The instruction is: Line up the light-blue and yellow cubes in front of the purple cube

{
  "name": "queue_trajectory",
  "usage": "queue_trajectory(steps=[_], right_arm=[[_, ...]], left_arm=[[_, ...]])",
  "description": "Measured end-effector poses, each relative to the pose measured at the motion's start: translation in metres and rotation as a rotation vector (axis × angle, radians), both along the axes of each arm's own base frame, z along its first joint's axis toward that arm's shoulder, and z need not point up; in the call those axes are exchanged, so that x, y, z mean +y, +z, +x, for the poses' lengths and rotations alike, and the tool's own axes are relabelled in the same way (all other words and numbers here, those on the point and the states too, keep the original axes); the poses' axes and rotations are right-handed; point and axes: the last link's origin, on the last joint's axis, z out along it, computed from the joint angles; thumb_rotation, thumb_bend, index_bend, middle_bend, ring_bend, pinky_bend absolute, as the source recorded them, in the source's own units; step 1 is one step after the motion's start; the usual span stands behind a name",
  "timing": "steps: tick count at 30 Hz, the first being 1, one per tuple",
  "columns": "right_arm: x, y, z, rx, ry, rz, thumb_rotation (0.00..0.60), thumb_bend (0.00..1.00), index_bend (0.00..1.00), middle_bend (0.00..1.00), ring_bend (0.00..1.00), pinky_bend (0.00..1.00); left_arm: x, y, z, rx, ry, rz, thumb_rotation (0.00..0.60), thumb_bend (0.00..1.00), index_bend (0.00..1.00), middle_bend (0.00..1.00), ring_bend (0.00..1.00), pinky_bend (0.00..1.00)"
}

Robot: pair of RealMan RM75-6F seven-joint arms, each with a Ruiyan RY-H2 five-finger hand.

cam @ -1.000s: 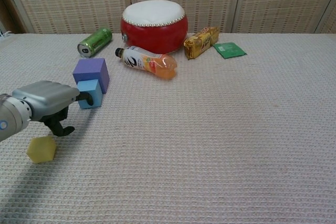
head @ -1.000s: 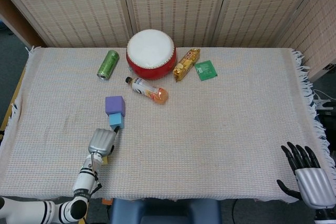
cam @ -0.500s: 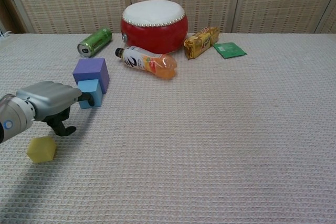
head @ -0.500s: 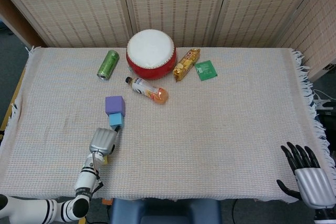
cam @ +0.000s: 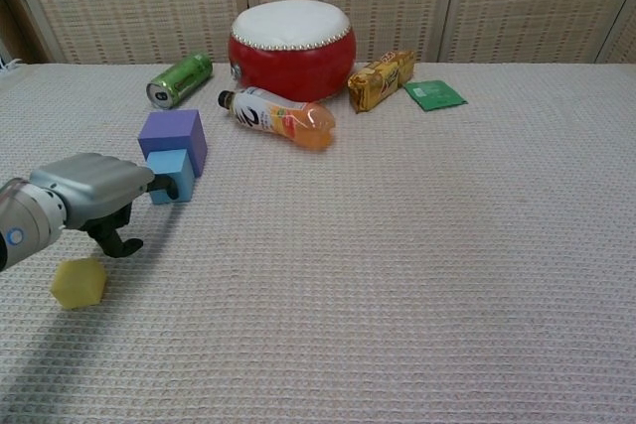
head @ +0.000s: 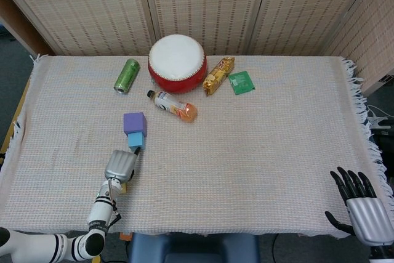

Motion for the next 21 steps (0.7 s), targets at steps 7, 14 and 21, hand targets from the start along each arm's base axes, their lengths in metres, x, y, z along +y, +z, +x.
queue_trajectory(steps=[7,14,21], right_arm=[[0.000,0.001,0.000,-0.002,0.000,-0.007,0.465,0.03,0.00,0.00,0.00,0.00],[0.001,0.000,0.001,-0.001,0.005,0.002,0.465,0.03,0.00,0.00,0.00,0.00],[0.002,-0.002,0.001,0.002,0.008,0.012,0.464,0.03,0.00,0.00,0.00,0.00]], left_arm=[[-0.004,-0.003,0.001,-0.008,0.002,-0.020,0.600,0.40,0.19,1.00,1.00,1.00],[-0.017,-0.003,0.010,-0.048,-0.013,-0.047,0.600,0.40,0.20,1.00,1.00,1.00],[-0.033,0.010,0.022,-0.091,-0.046,-0.052,0.600,0.40,0.20,1.00,1.00,1.00]])
